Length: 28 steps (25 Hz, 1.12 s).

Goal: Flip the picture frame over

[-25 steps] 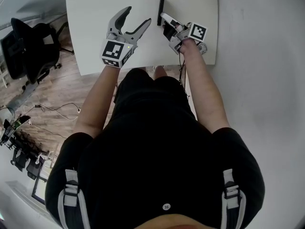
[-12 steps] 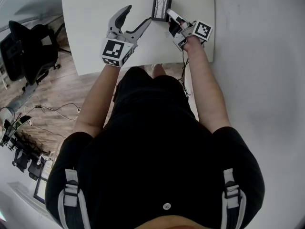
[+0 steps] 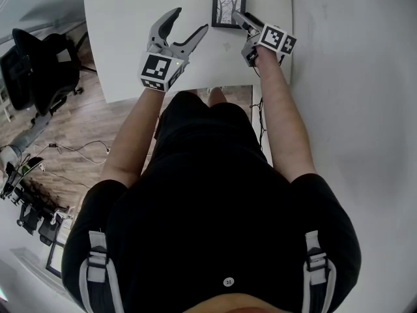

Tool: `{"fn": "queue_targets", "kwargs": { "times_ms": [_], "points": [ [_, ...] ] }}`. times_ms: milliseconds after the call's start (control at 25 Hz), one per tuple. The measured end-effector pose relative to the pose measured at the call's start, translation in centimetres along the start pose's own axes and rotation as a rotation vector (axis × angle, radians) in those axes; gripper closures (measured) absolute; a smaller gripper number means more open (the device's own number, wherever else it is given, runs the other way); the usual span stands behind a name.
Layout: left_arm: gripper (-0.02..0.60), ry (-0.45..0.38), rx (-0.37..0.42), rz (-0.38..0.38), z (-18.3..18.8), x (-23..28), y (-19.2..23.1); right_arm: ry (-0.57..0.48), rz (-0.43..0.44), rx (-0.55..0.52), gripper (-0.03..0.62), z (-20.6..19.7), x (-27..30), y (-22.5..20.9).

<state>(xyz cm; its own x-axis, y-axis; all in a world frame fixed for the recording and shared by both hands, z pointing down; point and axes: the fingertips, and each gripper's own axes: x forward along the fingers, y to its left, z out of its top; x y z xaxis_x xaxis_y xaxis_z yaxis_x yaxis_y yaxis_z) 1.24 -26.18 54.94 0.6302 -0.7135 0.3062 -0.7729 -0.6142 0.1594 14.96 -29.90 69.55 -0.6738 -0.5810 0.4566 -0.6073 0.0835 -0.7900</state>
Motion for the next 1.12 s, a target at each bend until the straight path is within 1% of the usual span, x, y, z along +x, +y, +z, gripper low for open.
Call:
{"fn": "queue_targets", "kwargs": {
  "times_ms": [40,80,120,160,200,320,440,560,640,680,720,840,1000,1040,1120],
  "points": [
    [0.256,-0.001,0.001,-0.001,0.1,0.0,0.0,0.010,-0.078,-0.080,0.276,0.3,-0.2,-0.6],
    [0.256,-0.002,0.001,-0.001,0.2,0.0,-0.1,0.019,-0.150,-0.173,0.272,0.6,-0.4,-1.1],
    [0.256,-0.003,0.002,-0.001,0.2,0.0,-0.1,0.025,-0.205,-0.264,0.258,1.0,-0.6,-1.3],
    [0.256,-0.004,0.003,-0.001,0.3,0.0,-0.1,0.031,-0.234,-0.341,0.240,1.3,-0.8,-1.1],
    [0.256,-0.005,0.004,-0.001,0.3,0.0,-0.1,0.033,-0.238,-0.396,0.238,1.6,-0.8,-0.5],
    [0.256,-0.009,0.009,-0.004,0.8,-0.1,-0.2,0.008,-0.185,-0.497,0.238,2.9,-1.3,2.9],
    [0.256,-0.018,0.018,-0.015,1.9,-0.5,-0.4,-0.031,-0.122,-0.624,0.238,4.1,-2.5,7.4],
    [0.256,-0.036,0.034,-0.023,3.7,-1.2,-0.8,-0.064,-0.050,-0.727,0.240,4.9,-4.4,12.0],
    [0.259,-0.054,0.044,-0.027,5.2,-1.9,-1.1,-0.096,-0.019,-0.781,0.240,5.4,-5.8,14.7],
    [0.262,-0.065,0.050,-0.031,6.0,-2.3,-1.3,-0.118,-0.008,-0.804,0.255,5.7,-6.6,15.9],
    [0.270,-0.076,0.057,-0.035,6.7,-2.8,-1.5,-0.141,0.003,-0.822,0.274,5.9,-7.4,17.0],
    [0.304,-0.113,0.081,-0.044,8.9,-4.3,-2.2,-0.200,0.041,-0.850,0.298,6.2,-9.6,19.9],
    [0.331,-0.159,0.074,-0.066,11.6,-6.0,-3.2,-0.264,0.090,-0.871,0.328,6.3,-12.3,23.3],
    [0.341,-0.167,0.074,-0.069,12.1,-6.4,-3.5,-0.279,0.101,-0.880,0.341,6.3,-12.9,24.0],
    [0.364,-0.181,0.075,-0.071,13.0,-7.2,-3.9,-0.305,0.125,-0.905,0.392,6.1,-14.2,25.6]
  ]
}}
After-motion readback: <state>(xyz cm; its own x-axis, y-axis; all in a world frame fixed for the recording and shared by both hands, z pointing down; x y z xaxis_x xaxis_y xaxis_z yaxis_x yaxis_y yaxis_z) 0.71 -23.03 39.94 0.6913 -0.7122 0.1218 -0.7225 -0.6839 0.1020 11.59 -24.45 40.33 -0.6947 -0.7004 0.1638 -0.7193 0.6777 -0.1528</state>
